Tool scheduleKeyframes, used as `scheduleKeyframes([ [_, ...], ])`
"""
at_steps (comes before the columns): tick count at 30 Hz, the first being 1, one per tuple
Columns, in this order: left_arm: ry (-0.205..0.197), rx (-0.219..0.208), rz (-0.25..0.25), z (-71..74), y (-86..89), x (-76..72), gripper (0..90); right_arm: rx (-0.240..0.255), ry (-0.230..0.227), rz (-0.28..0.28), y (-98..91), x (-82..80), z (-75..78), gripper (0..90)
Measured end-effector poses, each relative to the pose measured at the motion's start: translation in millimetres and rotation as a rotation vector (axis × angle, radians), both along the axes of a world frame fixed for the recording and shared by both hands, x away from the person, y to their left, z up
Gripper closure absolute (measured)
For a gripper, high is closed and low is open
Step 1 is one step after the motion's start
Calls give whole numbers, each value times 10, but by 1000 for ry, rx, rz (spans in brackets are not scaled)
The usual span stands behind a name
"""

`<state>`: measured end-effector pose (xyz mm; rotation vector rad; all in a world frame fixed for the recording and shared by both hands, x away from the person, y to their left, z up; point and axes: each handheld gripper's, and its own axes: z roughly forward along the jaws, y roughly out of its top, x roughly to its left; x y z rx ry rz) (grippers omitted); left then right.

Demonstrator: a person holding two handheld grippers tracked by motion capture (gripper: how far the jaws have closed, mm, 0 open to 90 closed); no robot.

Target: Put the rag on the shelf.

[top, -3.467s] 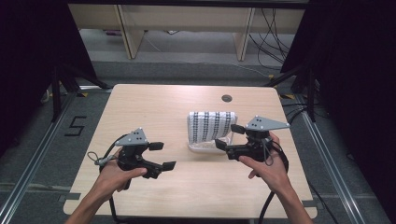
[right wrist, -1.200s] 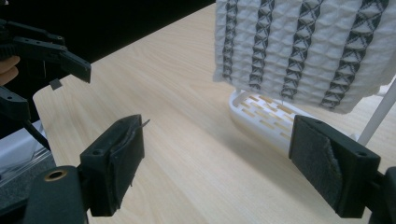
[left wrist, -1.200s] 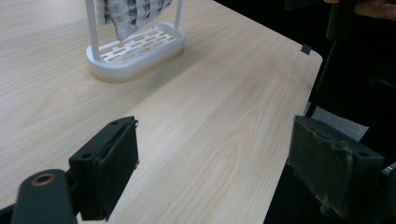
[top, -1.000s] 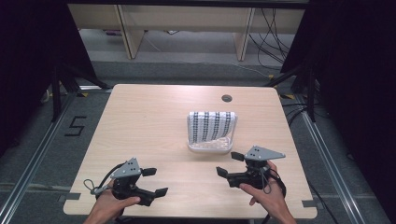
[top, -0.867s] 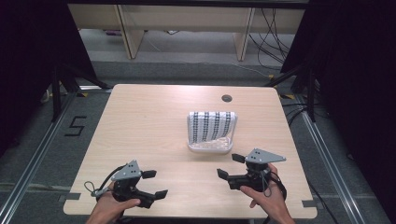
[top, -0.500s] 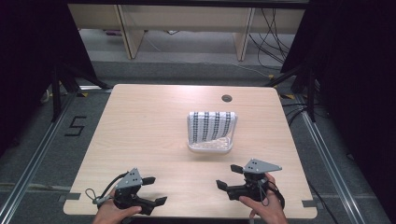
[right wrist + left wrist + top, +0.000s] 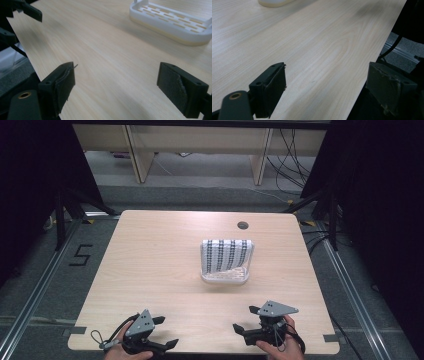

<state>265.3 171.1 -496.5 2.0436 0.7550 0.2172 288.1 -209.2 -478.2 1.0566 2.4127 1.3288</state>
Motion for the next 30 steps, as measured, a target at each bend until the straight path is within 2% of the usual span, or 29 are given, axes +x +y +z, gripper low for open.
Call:
scheduleKeyframes([
  [1,5,-15,17,-11,-6,-11,153,-31,1,-8,-19,-19,-2,163],
  [2,-4,-20,25,-25,-6,-15,153,-51,-26,-22,-37,-23,-11,163],
  [4,2,9,19,-34,-1,-23,153,-60,19,-41,-48,-74,-35,163],
  [5,-14,36,15,-55,-19,-28,153,-56,55,-42,-59,-106,-69,163],
  [6,-14,36,15,-55,-19,-28,154,-56,55,-42,-59,-106,-69,163],
  [7,-18,45,24,-62,-35,-35,154,-77,28,-40,-81,-101,-83,163],
  [8,-29,62,10,-62,-38,-25,155,-95,23,-38,-83,-115,-106,166],
  [9,-33,60,13,-60,-51,-26,155,-95,23,-38,-83,-115,-106,166],
  [10,-29,88,6,-45,-45,-22,155,-106,25,-39,-82,-123,-111,166],
  [11,-31,51,15,-60,-72,-34,156,-105,24,-24,-76,-119,-122,166],
  [12,-37,76,-1,-52,-58,-27,156,-116,31,-33,-72,-131,-121,167],
  [14,-38,78,-1,-52,-56,-26,156,-121,31,-8,-59,-124,-137,169],
  [15,-35,57,11,-59,-68,-32,156,-129,33,-7,-49,-129,-142,170],
  [16,-33,55,12,-59,-65,-28,156,-129,33,-7,-49,-129,-142,170],
  [17,-28,97,8,-45,-41,-16,155,-132,34,-5,-51,-127,-140,171],
  [19,-39,52,18,-60,-56,-19,155,-123,30,-8,-63,-118,-137,172],
  [20,-32,63,23,-52,-46,-14,155,-123,19,-25,-76,-117,-132,172],
  [21,-40,69,22,-58,-35,-4,155,-125,21,-19,-85,-108,-132,171],
  [22,-39,50,24,-62,-38,-3,155,-127,20,-18,-91,-104,-134,172],
  [23,-45,66,32,-69,-19,10,155,-120,46,-43,-81,-127,-135,173],
  [24,-45,66,32,-69,-19,10,155,-120,46,-43,-81,-127,-135,173],
  [25,-35,66,38,-65,-12,13,155,-129,21,-27,-94,-105,-141,175],
  [28,-41,50,50,-74,-6,27,155,-129,28,-32,-96,-107,-136,183],
  [30,-36,83,80,-80,21,42,155,-127,33,-32,-108,-98,-136,185],
])
